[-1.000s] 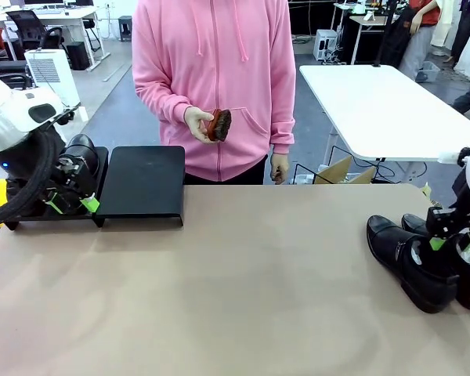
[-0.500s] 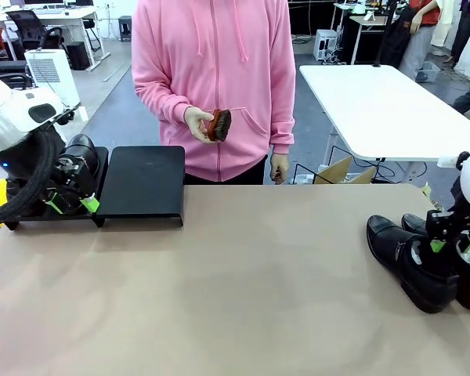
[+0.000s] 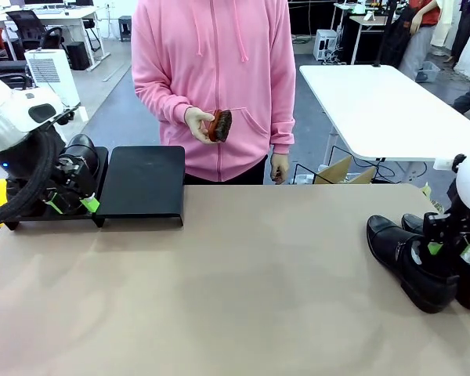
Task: Organize the shoes by placing them on the stand.
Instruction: Pick up one Shoe and place it in the middle of the table.
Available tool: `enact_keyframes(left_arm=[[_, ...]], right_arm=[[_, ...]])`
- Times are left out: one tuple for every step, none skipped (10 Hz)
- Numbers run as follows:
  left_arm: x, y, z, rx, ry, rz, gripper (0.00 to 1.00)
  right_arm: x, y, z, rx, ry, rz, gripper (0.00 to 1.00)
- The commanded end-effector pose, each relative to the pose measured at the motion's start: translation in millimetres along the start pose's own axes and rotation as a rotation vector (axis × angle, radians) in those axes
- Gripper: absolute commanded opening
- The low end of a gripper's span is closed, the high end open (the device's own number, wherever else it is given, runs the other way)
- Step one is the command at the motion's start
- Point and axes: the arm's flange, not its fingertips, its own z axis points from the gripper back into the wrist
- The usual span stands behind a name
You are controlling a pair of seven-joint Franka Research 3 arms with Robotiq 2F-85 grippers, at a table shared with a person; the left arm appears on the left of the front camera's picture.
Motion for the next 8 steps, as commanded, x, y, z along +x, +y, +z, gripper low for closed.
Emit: enact_keyframes(left_arm=[[-2.7,1.5,-0.4,-0.022,-0.004,-0.005,0.69],[-2.7,1.5,-0.4,-0.022,-0.004,-0.005,0.69],[-2.7,1.5,-0.4,-0.022,-0.004,-0.005,0.69],[-2.7,1.5,-0.4,-0.022,-0.004,-0.005,0.69],[-2.7,1.5,-0.4,-0.022,-0.004,-0.005,0.69],[-2.7,1.5,-0.4,-0.022,-0.004,-0.005,0.69],[-2.7,1.5,-0.4,-0.022,-0.004,-0.005,0.69],[-2.7,1.5,-0.4,-0.022,-0.004,-0.005,0.69]], right_arm=[[-6.0,3.9,-14.3,-0.017,0.001,0.014,0.53],[-4.5,3.8,-20.4,-0.013,0.009,0.018,0.53],[-2.5,3.4,-26.8,-0.017,0.017,0.022,0.53],[-0.8,1.8,-34.4,-0.025,0.028,0.034,0.53],[-0.3,1.4,-39.4,-0.016,0.042,0.044,0.53],[-0.3,2.5,-44.2,-0.016,0.051,0.049,0.53],[-0.5,3.4,-48.2,-0.022,0.055,0.055,0.53],[-1.1,3.2,-51.5,-0.022,0.065,0.063,0.53]])
